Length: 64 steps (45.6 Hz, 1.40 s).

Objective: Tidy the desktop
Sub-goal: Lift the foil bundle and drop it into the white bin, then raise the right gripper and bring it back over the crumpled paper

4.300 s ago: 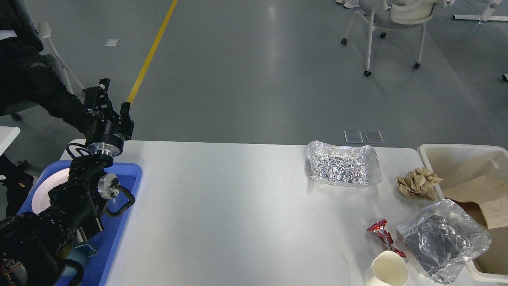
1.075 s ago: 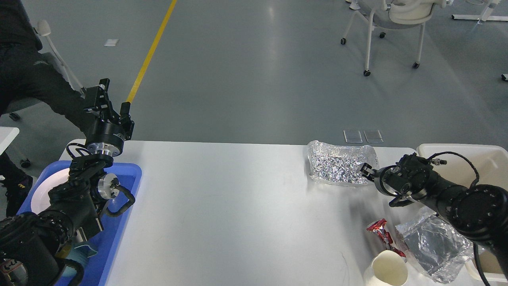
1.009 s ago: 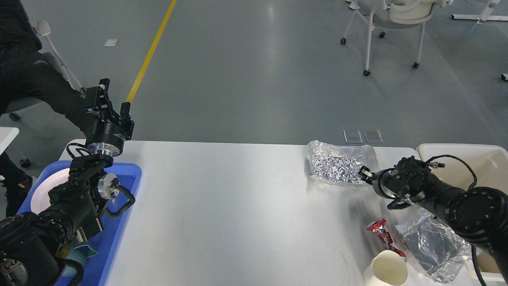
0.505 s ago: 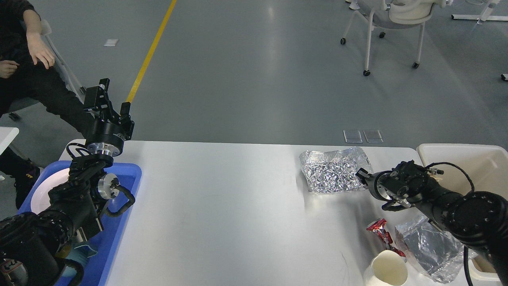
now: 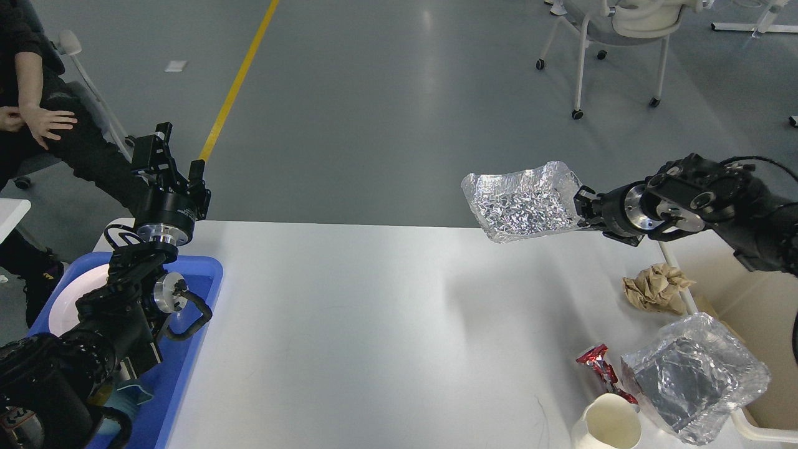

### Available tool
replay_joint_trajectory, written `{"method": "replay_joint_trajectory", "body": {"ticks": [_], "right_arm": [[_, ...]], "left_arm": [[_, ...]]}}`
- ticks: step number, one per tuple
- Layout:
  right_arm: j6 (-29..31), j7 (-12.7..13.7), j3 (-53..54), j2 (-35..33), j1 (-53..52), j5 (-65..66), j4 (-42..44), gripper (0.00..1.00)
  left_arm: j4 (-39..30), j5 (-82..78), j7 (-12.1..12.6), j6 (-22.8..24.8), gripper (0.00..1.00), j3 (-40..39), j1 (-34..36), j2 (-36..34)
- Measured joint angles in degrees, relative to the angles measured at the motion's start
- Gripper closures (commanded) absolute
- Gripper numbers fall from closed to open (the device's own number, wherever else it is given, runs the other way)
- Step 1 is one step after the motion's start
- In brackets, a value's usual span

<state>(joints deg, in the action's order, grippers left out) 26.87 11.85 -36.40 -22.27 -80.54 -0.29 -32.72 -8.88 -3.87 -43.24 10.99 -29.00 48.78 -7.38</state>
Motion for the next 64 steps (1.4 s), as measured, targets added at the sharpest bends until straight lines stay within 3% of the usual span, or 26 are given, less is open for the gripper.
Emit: {"method": "replay_joint_trajectory", "body": {"ticks": [9, 21, 28, 32, 41, 43, 48, 50, 52, 64], "right_arm": [[5.25, 0.38, -0.24, -6.16, -10.86, 0.03, -4.57, 1.00], [4.89, 0.83, -1.34, -10.50, -16.38, 0.79, -6.27, 1.00], [-1.79, 1.98, -5.69, -14.01, -9.35, 0.31, -2.00, 1.00], [-5.84, 3.51, -5.79, -16.88, 0.09, -0.05, 4.88, 1.00], [-11.09, 4.08, 5.54, -18.17, 21.89, -2.15, 18.37, 0.99], [-11.63, 4.19, 8.31, -18.11, 26.24, -2.31, 20.26, 0.92], [-12.50, 4.32, 11.93, -17.07, 33.64, -2.43, 23.30, 0.33], [-12.94, 4.31, 12.21, -16.71, 34.83, -2.44, 23.60, 0.17], [-13.74, 4.31, 12.33, -16.39, 35.76, -2.42, 23.77, 0.12], [-17.24, 4.17, 12.26, -14.25, 37.22, -2.00, 23.59, 0.10]], "left_arm": [[0.00, 0.00, 0.00, 0.00, 0.03, 0.00, 0.00, 0.00], [0.00, -0.01, 0.00, 0.00, 0.04, 0.00, 0.00, 0.00], [0.00, 0.01, 0.00, 0.00, 0.03, 0.00, 0.00, 0.00], [0.01, 0.01, 0.00, 0.00, 0.04, 0.00, 0.00, 0.00], [0.00, -0.01, 0.00, 0.00, 0.03, 0.00, 0.00, 0.01], [0.01, 0.01, 0.00, 0.00, 0.04, 0.00, 0.00, 0.00], [0.01, 0.00, 0.00, 0.00, 0.04, 0.00, 0.00, 0.00], [0.00, -0.01, 0.00, 0.00, 0.03, 0.00, 0.00, 0.00], [0.00, -0.01, 0.00, 0.00, 0.04, 0.00, 0.00, 0.00], [0.01, 0.01, 0.00, 0.00, 0.04, 0.00, 0.00, 0.00]]}}
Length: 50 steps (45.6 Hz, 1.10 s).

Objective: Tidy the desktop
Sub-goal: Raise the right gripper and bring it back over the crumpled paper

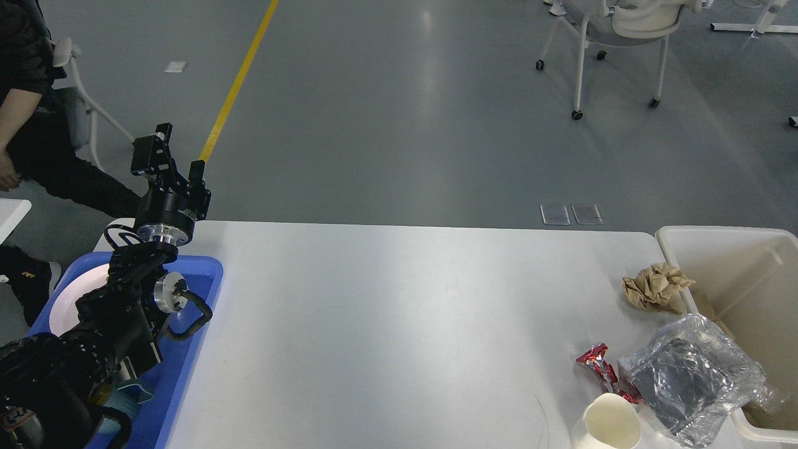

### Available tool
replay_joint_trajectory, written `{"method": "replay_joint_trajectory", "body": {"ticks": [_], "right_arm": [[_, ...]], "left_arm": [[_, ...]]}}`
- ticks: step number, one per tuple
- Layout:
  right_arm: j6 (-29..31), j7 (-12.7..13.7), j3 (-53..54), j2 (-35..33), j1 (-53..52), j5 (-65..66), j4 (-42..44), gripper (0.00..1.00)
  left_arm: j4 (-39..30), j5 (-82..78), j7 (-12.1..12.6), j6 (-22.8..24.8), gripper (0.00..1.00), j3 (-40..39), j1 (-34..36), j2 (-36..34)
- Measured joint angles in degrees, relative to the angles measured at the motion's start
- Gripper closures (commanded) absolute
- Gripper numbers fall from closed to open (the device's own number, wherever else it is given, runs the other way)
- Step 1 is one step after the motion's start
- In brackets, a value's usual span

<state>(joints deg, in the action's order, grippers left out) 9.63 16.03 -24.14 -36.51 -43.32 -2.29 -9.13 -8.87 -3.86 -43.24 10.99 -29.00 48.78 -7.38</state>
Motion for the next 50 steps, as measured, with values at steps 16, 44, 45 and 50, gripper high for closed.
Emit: {"method": "replay_joint_trajectory", "body": {"ticks": [16, 44, 45, 50], "right_arm": [[0.46, -0.25, -15.02, 5.84, -12.58, 0.58, -4.47, 0.01], [15.20, -0.13, -27.55, 10.02, -58.50, 0.56, -48.89, 0.00], [16.02, -0.13, -27.55, 9.26, -59.79, 0.54, -50.57, 0.00], [20.41, -0.03, -27.56, 4.84, -66.36, 0.47, -58.53, 0.00]], "left_arm": [[-0.01, -0.01, 0.00, 0.00, 0.03, 0.00, 0.00, 0.00], [0.00, -0.01, 0.00, 0.00, 0.04, 0.00, 0.00, -0.01], [0.00, 0.00, 0.00, 0.00, 0.04, 0.00, 0.00, -0.01], [0.00, -0.02, 0.00, 0.00, 0.03, 0.00, 0.00, 0.00]]}}
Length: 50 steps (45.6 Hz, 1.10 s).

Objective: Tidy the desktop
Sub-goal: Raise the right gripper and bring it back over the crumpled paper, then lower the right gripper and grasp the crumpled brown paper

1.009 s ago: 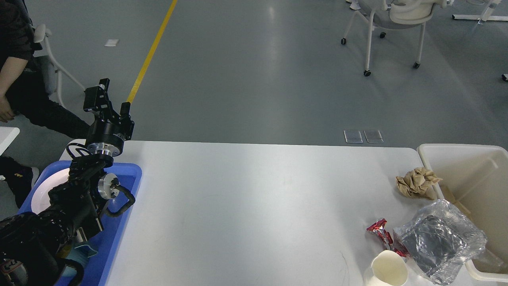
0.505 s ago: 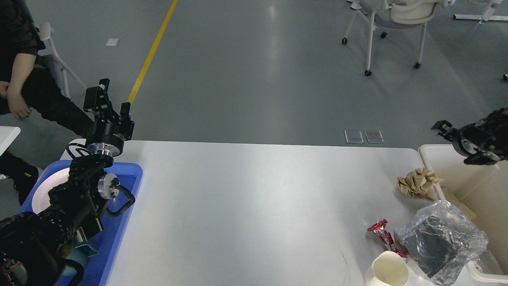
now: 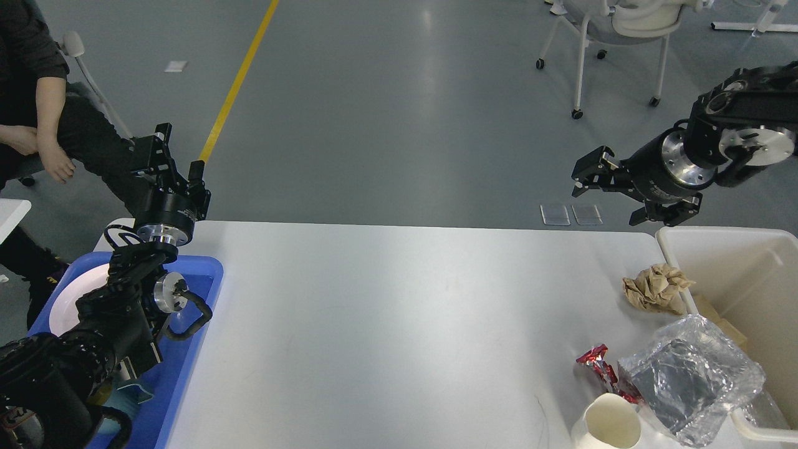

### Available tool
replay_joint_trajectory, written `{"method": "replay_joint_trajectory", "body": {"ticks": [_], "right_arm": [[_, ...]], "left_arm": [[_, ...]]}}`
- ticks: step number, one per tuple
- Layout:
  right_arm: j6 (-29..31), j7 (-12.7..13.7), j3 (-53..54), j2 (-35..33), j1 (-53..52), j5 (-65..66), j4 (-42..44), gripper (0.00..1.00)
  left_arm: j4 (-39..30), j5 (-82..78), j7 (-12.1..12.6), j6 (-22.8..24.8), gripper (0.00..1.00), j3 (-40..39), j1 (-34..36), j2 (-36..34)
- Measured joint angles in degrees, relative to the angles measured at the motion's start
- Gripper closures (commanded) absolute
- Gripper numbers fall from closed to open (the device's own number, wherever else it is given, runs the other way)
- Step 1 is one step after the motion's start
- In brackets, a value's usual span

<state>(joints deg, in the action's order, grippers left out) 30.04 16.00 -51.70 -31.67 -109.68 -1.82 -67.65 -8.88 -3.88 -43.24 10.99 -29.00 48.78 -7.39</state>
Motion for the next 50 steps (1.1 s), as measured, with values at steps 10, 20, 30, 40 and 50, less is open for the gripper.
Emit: {"method": "replay_joint_trajectory", "body": {"ticks": [10, 20, 30, 40, 50], "right_arm": [[6.99, 0.15, 0.01, -8.25, -13.07, -0.03, -10.26, 0.00], [0.55, 0.20, -2.01, -8.75, -8.07, 0.73, -10.25, 0.00], [-18.41, 0.08, -2.71, -2.82, 14.30, 3.40, 3.03, 0.00], [-28.07, -0.27, -1.95, 8.74, 33.67, 3.49, 26.42, 0.00], [-31.13, -0.50, 0.50, 12.42, 42.43, 3.45, 33.24, 0.00]], "left_arm": [[0.00, 0.02, 0.00, 0.00, 0.04, 0.00, 0.00, 0.00], [0.00, 0.02, 0.00, 0.00, 0.04, 0.00, 0.00, 0.00], [0.00, 0.01, 0.00, 0.00, 0.03, 0.00, 0.00, 0.00], [0.00, 0.01, 0.00, 0.00, 0.03, 0.00, 0.00, 0.01], [0.00, 0.02, 0.00, 0.00, 0.03, 0.00, 0.00, 0.00]]}}
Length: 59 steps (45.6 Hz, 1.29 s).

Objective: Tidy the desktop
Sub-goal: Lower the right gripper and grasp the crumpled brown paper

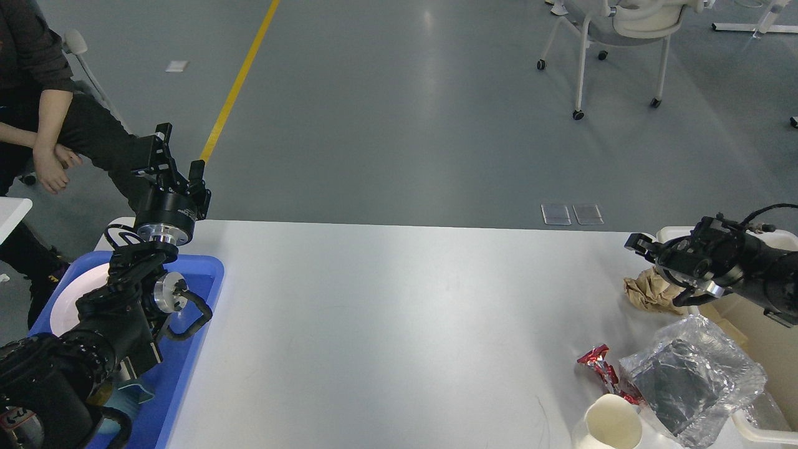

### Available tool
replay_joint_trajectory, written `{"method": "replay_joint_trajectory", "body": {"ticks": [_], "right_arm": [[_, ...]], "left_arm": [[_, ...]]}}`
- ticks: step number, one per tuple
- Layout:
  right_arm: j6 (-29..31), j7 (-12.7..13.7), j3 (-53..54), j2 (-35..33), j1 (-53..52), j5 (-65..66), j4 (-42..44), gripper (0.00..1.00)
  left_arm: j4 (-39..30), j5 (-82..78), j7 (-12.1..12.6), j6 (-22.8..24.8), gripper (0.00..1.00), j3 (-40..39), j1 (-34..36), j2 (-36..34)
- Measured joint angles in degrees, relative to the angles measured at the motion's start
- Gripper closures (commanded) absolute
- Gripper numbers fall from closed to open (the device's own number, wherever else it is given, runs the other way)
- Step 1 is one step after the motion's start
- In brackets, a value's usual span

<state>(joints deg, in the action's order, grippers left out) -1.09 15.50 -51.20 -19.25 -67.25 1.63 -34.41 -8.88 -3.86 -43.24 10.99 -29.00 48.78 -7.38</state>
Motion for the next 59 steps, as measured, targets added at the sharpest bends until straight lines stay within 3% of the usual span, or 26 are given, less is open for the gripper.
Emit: {"method": "replay_joint_trajectory", "body": {"ticks": [11, 19, 20, 22, 31, 38, 42, 47, 59], "right_arm": [[-3.32, -0.02, 0.24, 5.02, 6.74, 0.09, 8.85, 0.00], [-3.77, 0.01, 0.31, 6.29, 8.79, 0.09, 10.75, 0.04], [-3.86, 0.01, 0.31, 6.44, 9.04, 0.08, 11.05, 0.11], [-4.19, 0.03, 0.34, 6.78, 9.88, 0.05, 12.29, 0.15], [-5.15, 0.02, 0.44, 7.08, 11.45, -0.04, 13.68, 0.25], [-6.93, -0.06, 0.64, 7.08, 12.51, -0.14, 14.20, 0.70], [-7.24, -0.11, 0.67, 7.08, 12.66, -0.30, 14.08, 0.79], [-7.26, -0.11, 1.28, 7.34, 12.24, -0.46, 13.30, 0.98], [-6.90, -0.04, 2.22, 7.53, 9.55, -0.53, 8.49, 1.00]], "left_arm": [[0.00, -0.01, 0.00, 0.00, 0.04, 0.00, 0.00, 0.00], [0.00, -0.01, 0.00, 0.00, 0.03, 0.00, 0.00, 0.00], [0.00, -0.01, 0.00, 0.00, 0.03, 0.00, 0.00, 0.00], [0.00, -0.02, 0.00, 0.00, 0.03, 0.00, 0.00, 0.00], [0.00, -0.01, 0.00, 0.00, 0.03, 0.00, 0.00, 0.04], [0.00, -0.01, 0.00, 0.00, 0.04, 0.00, 0.00, 0.08], [0.00, -0.01, 0.00, 0.00, 0.04, 0.00, 0.00, 0.08], [0.00, -0.01, 0.00, 0.00, 0.04, 0.00, 0.00, 0.06], [0.00, -0.01, 0.00, 0.00, 0.03, 0.00, 0.00, 0.00]]}}
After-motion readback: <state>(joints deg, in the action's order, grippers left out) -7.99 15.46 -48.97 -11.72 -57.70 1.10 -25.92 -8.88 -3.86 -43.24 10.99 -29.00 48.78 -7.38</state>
